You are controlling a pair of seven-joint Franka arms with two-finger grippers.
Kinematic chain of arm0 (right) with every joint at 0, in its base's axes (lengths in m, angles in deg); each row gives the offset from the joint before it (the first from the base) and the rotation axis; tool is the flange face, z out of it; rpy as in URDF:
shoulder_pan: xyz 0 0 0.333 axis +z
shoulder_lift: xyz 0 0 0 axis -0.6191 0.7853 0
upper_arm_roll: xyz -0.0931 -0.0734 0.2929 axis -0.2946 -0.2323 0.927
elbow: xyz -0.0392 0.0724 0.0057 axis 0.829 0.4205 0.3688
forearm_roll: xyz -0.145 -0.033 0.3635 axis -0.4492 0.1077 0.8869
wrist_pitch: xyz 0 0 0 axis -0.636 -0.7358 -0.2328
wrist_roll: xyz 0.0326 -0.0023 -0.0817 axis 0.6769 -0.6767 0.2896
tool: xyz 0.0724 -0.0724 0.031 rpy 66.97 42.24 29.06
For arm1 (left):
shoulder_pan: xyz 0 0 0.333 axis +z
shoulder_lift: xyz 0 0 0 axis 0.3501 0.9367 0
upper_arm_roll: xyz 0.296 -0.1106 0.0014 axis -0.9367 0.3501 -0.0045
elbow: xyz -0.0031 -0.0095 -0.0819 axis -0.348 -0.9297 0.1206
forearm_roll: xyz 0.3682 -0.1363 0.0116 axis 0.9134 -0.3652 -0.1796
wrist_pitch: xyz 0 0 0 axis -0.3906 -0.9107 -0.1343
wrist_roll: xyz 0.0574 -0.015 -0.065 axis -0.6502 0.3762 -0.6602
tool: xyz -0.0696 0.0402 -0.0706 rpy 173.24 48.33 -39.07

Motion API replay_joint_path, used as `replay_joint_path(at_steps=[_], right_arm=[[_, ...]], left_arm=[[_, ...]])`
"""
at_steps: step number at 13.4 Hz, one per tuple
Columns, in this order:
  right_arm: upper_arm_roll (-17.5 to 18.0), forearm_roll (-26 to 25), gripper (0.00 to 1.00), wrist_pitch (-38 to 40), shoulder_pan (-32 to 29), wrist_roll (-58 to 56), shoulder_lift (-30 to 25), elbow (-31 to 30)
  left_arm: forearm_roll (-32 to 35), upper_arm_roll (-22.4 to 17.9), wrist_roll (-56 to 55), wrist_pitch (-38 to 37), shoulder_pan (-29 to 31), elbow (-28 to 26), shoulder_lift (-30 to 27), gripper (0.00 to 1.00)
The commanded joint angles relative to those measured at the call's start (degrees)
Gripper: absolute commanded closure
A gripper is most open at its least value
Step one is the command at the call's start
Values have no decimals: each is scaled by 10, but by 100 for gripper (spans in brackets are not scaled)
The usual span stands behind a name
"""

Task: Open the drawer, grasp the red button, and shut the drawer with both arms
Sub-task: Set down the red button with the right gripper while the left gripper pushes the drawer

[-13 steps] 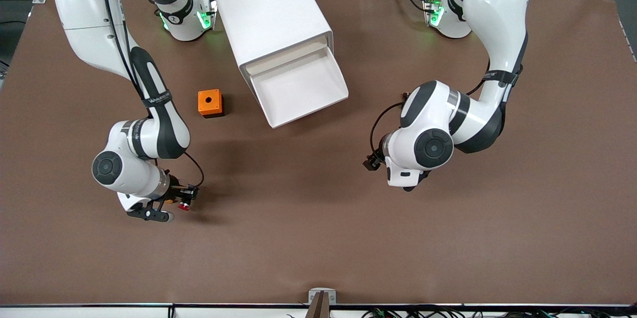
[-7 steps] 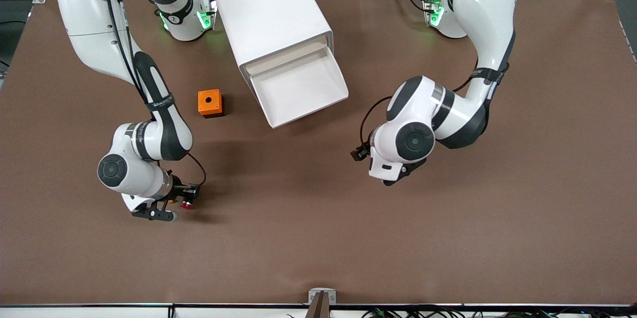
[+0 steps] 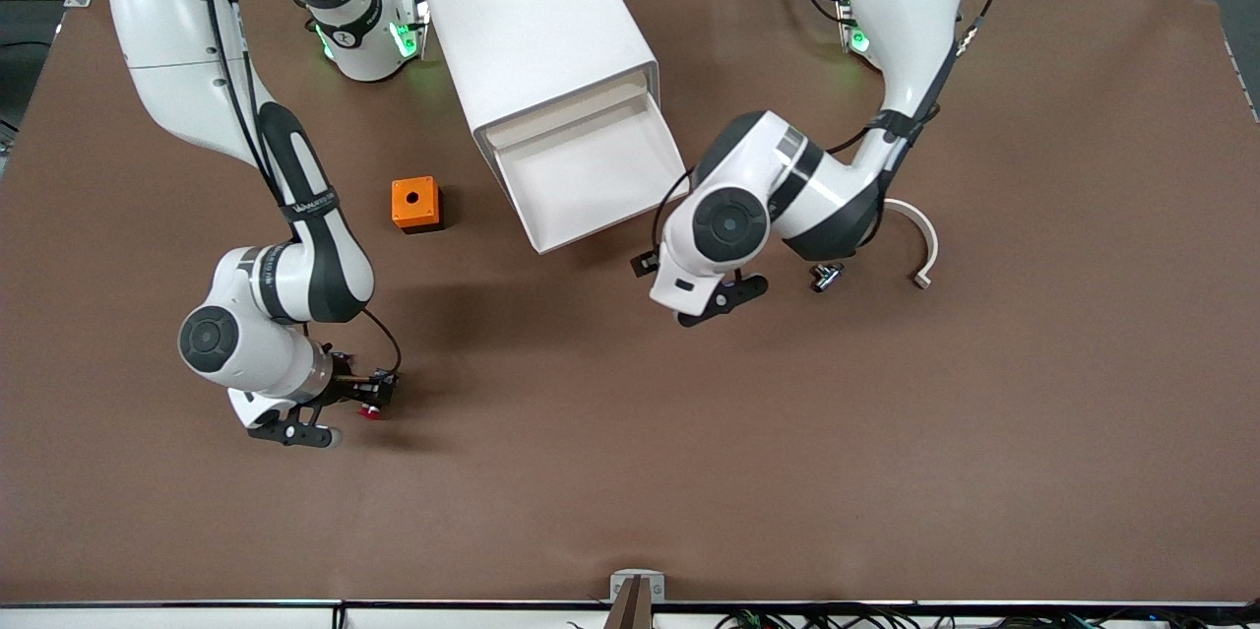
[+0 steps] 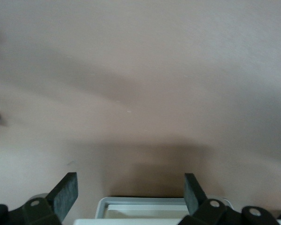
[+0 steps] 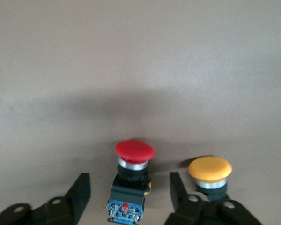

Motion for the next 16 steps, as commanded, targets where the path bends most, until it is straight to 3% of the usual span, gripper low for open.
replay_joint_path(at_steps=[1, 8, 12, 16], right_arm=[[9, 3, 0, 10, -18, -27, -13, 11], [5, -8, 0, 19, -27, -52, -107, 6], [5, -11, 0, 125, -29, -46, -183, 4], [2, -33, 0, 203, -30, -38, -251, 3]], left_arm=[[12, 1, 69, 51, -9, -33, -4, 1], [-8, 3, 24, 61, -61, -36, 5, 1], [-9, 2, 16, 63, -67, -35, 13, 1], [-56, 3, 11, 63, -96, -36, 12, 1]])
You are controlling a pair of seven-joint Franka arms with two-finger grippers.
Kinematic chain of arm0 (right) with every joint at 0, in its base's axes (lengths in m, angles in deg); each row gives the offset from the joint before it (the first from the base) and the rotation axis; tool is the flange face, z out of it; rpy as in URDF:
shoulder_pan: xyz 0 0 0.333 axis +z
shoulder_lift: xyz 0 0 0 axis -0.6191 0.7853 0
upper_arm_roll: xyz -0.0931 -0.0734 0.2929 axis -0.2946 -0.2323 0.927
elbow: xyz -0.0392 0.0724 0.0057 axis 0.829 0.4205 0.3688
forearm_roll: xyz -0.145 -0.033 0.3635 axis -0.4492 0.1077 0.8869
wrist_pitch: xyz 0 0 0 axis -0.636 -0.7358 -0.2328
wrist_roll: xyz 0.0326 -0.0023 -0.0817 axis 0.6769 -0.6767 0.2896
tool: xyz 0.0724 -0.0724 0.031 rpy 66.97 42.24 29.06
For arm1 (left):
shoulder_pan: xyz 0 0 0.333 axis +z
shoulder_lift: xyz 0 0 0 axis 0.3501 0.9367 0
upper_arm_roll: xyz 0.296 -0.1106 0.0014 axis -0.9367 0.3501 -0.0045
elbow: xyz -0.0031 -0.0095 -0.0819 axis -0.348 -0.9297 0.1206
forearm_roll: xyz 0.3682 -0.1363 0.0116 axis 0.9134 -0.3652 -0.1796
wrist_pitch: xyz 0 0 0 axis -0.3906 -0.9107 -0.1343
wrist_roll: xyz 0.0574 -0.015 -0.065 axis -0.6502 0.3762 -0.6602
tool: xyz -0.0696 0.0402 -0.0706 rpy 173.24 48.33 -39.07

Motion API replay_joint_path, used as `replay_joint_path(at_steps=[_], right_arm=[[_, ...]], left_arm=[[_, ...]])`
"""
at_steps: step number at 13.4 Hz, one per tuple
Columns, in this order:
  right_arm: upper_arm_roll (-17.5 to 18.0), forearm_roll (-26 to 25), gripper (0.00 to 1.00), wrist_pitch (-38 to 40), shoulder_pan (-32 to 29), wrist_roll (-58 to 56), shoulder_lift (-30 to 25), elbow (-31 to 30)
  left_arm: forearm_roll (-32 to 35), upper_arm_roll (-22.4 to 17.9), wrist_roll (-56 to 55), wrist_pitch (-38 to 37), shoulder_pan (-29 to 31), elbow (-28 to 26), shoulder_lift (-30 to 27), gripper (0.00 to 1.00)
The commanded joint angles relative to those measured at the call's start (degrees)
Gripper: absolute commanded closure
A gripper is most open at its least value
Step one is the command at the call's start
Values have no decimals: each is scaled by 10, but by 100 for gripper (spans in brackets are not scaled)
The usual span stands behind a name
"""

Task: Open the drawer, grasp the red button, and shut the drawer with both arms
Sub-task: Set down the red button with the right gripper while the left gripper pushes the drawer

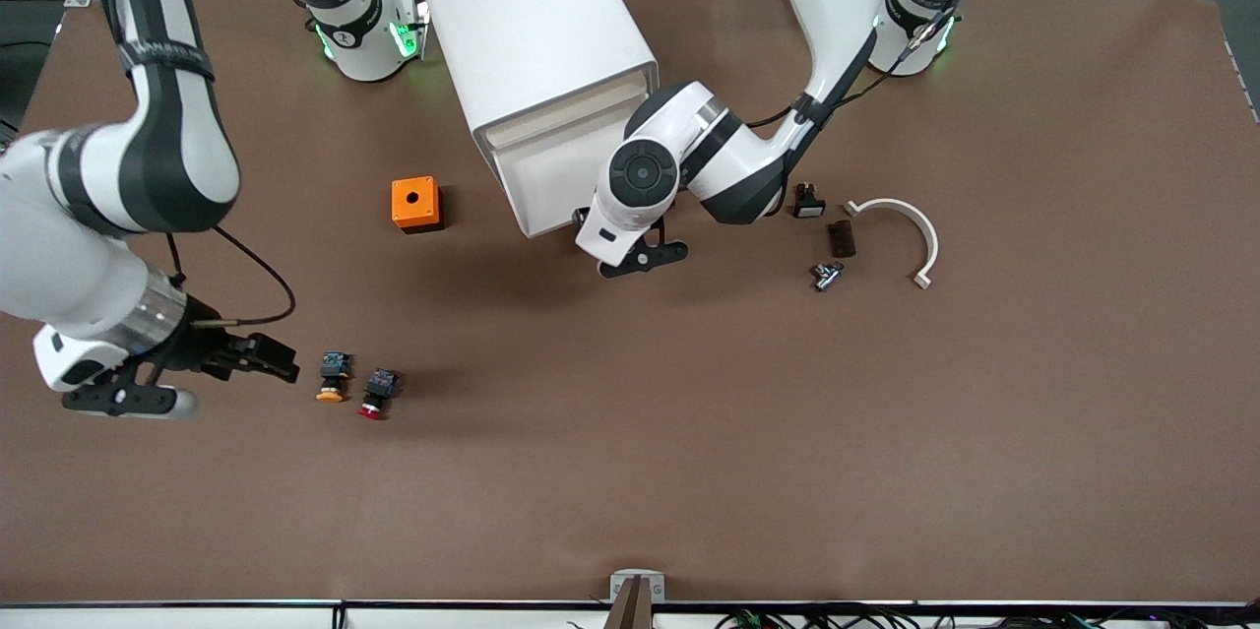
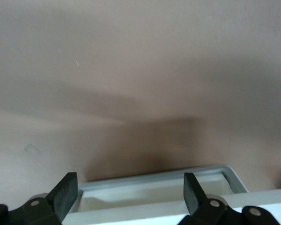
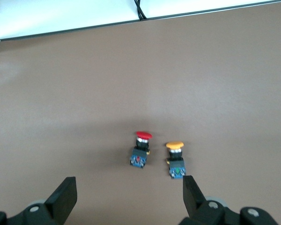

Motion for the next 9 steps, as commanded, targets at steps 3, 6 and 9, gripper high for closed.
replay_joint_path(at_steps=[3, 6, 9], right_arm=[[5, -31, 0, 87, -14, 10, -87, -20], [5, -45, 0, 120, -21, 10, -126, -20], [5, -46, 0, 145, -27, 3, -149, -16]], left_arm=[[-31, 2, -20, 7, -33, -3, -2, 1], [-47, 2, -34, 7, -54, -3, -2, 1], [-60, 2, -52, 7, -76, -5, -2, 1]])
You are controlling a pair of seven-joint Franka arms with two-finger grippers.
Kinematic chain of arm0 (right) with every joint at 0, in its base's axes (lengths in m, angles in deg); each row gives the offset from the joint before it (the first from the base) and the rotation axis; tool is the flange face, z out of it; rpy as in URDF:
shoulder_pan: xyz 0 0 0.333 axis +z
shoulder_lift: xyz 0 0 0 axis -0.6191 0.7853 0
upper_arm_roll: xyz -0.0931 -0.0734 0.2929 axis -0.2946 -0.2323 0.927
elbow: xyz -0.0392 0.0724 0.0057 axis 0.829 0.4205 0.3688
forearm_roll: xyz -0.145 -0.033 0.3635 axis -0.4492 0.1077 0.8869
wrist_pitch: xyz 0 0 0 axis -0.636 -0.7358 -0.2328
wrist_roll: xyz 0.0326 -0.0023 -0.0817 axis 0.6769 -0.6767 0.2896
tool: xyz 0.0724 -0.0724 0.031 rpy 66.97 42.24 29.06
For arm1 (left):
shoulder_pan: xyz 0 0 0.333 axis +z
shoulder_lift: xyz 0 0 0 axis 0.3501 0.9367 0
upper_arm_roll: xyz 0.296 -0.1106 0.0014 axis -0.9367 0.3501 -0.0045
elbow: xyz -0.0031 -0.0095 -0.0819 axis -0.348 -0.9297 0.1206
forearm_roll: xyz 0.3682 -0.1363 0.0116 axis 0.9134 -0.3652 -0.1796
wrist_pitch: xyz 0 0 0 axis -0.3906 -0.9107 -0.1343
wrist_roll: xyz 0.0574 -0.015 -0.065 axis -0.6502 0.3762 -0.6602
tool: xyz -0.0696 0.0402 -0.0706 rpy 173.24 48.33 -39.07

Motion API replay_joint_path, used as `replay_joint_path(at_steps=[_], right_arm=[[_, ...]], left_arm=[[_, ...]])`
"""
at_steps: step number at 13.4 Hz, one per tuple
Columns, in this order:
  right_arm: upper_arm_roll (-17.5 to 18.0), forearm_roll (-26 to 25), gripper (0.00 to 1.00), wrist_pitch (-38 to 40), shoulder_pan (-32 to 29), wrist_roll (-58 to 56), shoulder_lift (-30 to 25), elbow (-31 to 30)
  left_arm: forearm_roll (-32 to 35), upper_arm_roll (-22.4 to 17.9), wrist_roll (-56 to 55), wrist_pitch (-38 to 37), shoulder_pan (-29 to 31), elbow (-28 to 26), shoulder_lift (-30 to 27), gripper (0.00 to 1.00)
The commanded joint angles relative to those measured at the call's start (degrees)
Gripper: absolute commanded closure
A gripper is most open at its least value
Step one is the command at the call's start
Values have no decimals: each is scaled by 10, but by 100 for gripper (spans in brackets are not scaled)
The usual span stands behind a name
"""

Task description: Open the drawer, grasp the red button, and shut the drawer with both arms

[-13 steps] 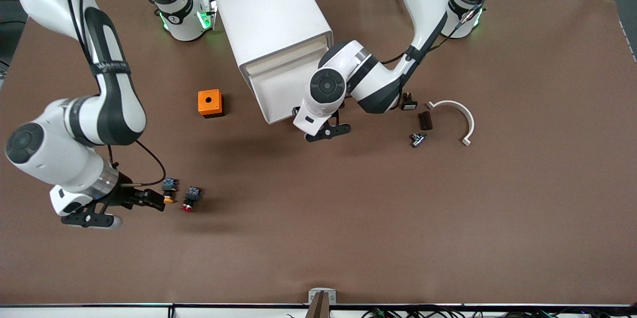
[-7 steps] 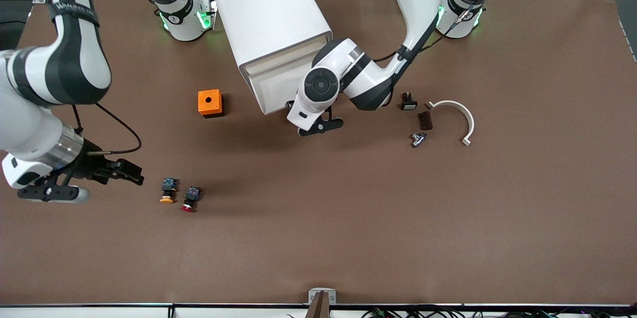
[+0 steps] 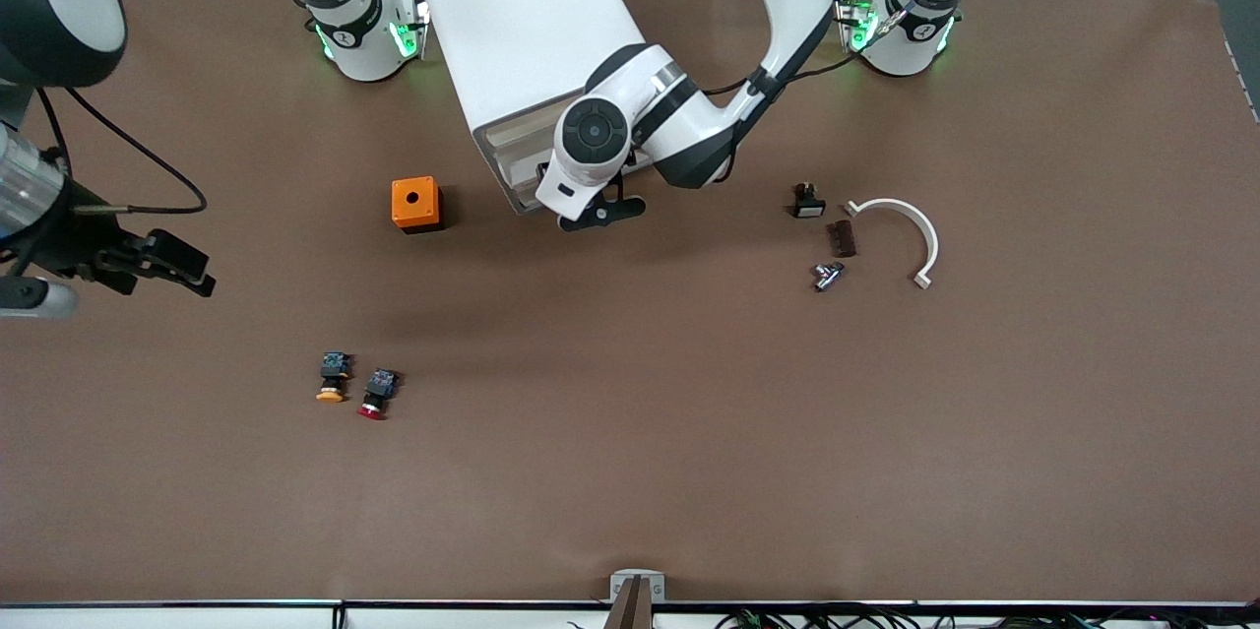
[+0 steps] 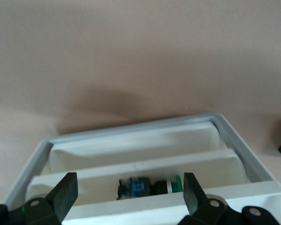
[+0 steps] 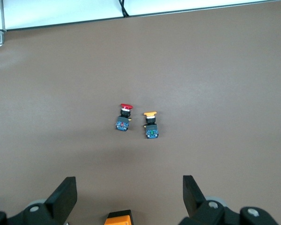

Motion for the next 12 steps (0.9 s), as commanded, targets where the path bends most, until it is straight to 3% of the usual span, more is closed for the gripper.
replay_joint_path(at_steps=[1, 5, 9, 12], right_arm=[[9, -6, 0, 19, -10, 5, -32, -14], [12, -48, 0, 48, -10, 7, -53, -15], [16, -54, 0, 66, -18, 5, -85, -28], [26, -67, 0, 66, -30, 4, -93, -36]], left_arm=[[-25, 0, -10, 6, -16, -6, 0, 1], [-27, -6, -11, 0, -2, -4, -6, 1], [-1, -8, -4, -61, 154, -1, -71, 1], [73, -9, -3, -64, 226, 0, -98, 1]])
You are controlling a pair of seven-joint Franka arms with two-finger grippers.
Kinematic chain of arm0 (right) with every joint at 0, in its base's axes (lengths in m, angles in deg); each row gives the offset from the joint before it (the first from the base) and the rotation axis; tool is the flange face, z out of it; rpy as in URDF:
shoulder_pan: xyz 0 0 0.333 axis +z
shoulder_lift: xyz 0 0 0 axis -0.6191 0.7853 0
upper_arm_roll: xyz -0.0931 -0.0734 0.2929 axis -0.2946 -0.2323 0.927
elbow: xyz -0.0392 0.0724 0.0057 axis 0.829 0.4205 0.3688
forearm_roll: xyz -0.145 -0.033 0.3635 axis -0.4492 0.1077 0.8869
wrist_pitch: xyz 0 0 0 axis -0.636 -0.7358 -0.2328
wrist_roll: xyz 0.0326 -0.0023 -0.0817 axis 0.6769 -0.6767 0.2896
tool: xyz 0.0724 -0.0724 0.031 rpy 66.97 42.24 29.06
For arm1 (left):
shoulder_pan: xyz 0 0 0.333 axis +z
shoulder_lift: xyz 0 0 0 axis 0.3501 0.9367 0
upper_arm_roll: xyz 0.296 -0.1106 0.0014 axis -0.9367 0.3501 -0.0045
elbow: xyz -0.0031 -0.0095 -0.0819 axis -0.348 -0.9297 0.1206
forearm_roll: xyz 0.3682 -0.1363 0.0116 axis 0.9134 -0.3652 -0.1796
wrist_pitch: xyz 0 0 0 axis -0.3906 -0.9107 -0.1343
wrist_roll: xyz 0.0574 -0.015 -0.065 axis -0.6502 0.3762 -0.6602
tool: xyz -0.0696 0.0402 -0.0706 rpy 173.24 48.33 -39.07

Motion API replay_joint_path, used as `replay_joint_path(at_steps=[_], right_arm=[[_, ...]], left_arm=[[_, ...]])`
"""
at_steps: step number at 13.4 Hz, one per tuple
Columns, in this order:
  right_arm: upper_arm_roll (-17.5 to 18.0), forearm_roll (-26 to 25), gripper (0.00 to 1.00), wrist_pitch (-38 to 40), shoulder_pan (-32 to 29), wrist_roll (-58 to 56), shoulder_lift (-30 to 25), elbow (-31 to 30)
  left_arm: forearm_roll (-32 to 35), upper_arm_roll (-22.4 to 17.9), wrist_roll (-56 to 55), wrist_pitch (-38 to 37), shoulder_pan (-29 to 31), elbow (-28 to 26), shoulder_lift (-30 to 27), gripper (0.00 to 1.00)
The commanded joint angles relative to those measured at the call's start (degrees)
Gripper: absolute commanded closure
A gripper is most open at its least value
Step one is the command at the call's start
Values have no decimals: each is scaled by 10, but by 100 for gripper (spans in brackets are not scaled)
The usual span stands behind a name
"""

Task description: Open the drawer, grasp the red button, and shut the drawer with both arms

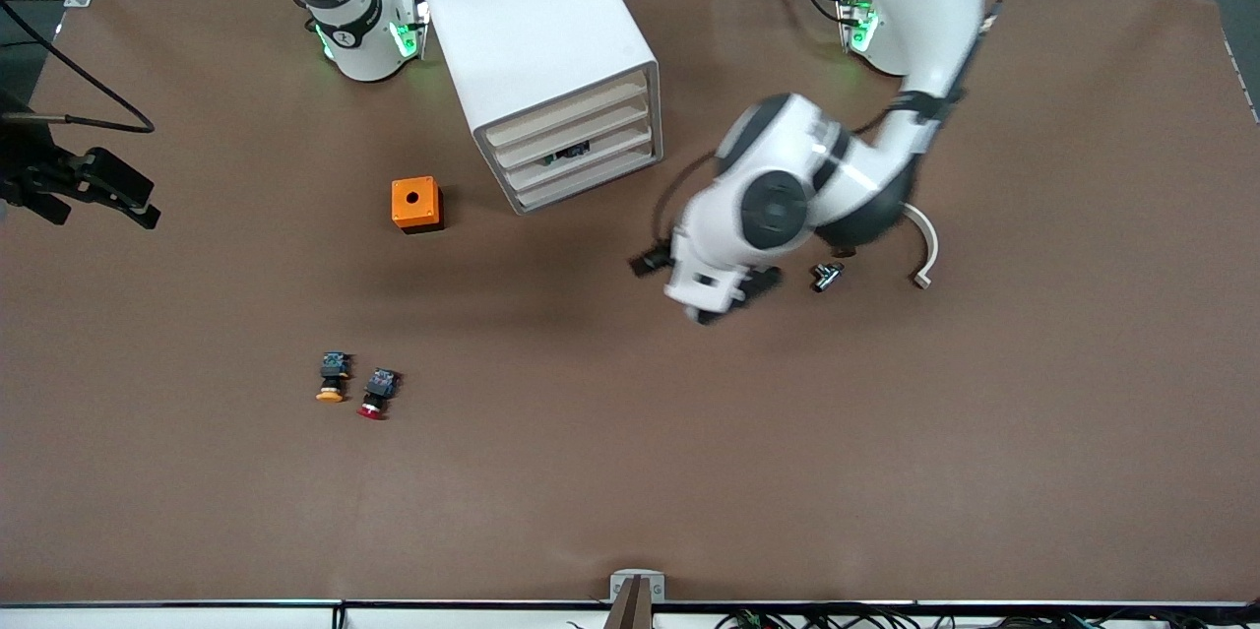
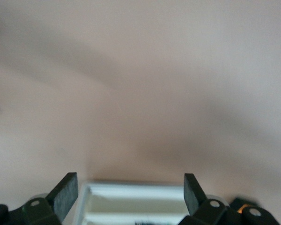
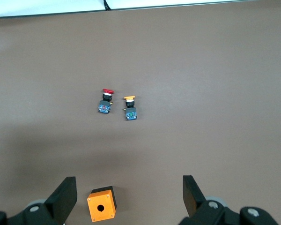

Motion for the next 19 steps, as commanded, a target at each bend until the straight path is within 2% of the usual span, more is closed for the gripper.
replay_joint_path(at_steps=[1, 4, 7, 10, 14, 17, 19], right_arm=[[19, -14, 0, -9, -18, 5, -31, -43], [32, -18, 0, -11, -27, 5, -37, -50], [33, -18, 0, -13, -30, 5, -37, -44], [32, -15, 0, -12, -38, 0, -35, -38], [32, -12, 0, -7, -36, 1, -35, -37], [31, -11, 0, -6, -36, 1, -34, -38], [31, -11, 0, -6, -36, 1, -34, -38]], left_arm=[[80, 5, -8, -4, 36, -15, -29, 1], [170, 5, -3, -5, 60, -15, -38, 1], [197, 4, 4, -6, 89, -16, -66, 1], [195, 5, 111, -83, 145, -16, -126, 1], [185, 7, 312, -99, 246, -16, -181, 1], [183, 9, 362, -131, 294, -16, -203, 1], [183, 5, 379, -144, 300, -16, -207, 1]])
